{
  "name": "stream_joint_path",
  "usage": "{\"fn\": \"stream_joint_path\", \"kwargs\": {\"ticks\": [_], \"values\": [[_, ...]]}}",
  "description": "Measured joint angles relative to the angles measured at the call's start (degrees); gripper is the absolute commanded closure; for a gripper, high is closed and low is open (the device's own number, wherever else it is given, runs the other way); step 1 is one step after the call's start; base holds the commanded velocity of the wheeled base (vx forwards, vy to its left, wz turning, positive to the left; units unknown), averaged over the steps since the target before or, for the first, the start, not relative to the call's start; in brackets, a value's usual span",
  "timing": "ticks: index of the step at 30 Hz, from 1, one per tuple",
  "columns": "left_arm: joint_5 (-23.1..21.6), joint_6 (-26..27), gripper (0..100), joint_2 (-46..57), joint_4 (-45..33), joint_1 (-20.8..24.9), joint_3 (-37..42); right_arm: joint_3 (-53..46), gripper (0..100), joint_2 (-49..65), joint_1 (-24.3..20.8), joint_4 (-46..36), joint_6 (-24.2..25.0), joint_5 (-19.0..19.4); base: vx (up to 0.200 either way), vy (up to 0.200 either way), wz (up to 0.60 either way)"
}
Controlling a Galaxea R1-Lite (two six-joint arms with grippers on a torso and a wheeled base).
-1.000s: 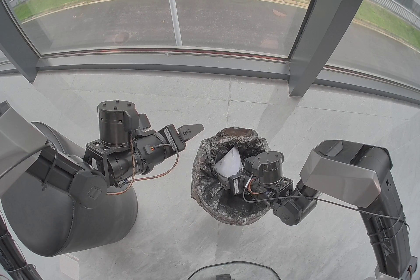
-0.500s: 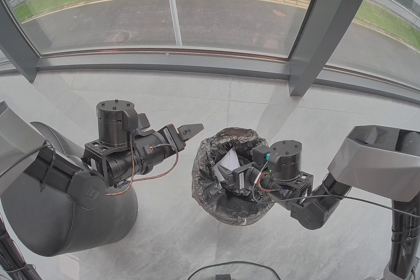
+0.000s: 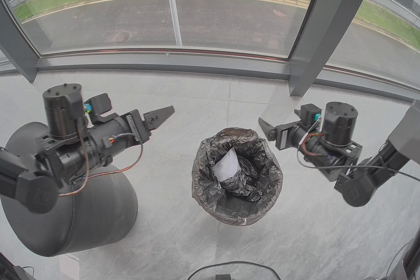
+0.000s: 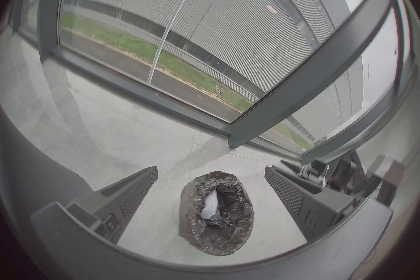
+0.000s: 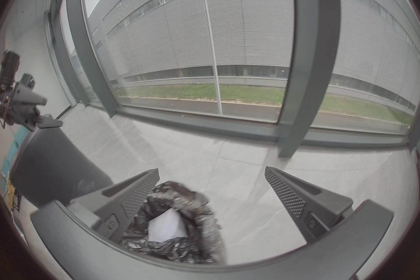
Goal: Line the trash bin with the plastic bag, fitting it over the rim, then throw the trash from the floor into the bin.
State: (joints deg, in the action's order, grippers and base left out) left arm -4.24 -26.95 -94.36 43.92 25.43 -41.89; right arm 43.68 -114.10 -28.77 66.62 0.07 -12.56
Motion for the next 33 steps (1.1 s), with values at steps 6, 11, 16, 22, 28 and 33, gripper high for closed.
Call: {"fn": "stream_joint_path", "kwargs": {"ticks": [6,11,16,22,28,33], "values": [[1.0,9.4,0,12.1,-2.4,-1.7,7.6,-4.0,0,10.8,6.6,-4.3,-1.3,-1.0,0.000,0.000,0.00],[1.5,14.1,0,21.8,-9.6,-2.7,11.6,-7.0,0,21.3,11.9,-17.6,-2.4,-1.2,0.000,0.000,0.00],[1.7,16.2,0,30.6,-20.1,-3.1,12.7,-8.0,0,32.3,15.8,-36.9,-3.2,-1.1,0.000,0.000,0.00],[1.8,17.8,0,41.3,-34.1,-3.4,12.4,-7.9,0,47.3,18.5,-56.4,-3.8,-1.0,0.000,0.000,0.00],[1.7,19.0,0,52.9,-47.7,-3.5,12.0,-9.6,0,63.9,20.5,-68.3,-4.3,-1.0,0.000,0.000,0.00],[1.6,19.6,0,61.3,-56.0,-3.9,11.7,-11.8,0,77.6,22.7,-78.2,-5.7,-1.1,0.000,0.000,0.00]]}}
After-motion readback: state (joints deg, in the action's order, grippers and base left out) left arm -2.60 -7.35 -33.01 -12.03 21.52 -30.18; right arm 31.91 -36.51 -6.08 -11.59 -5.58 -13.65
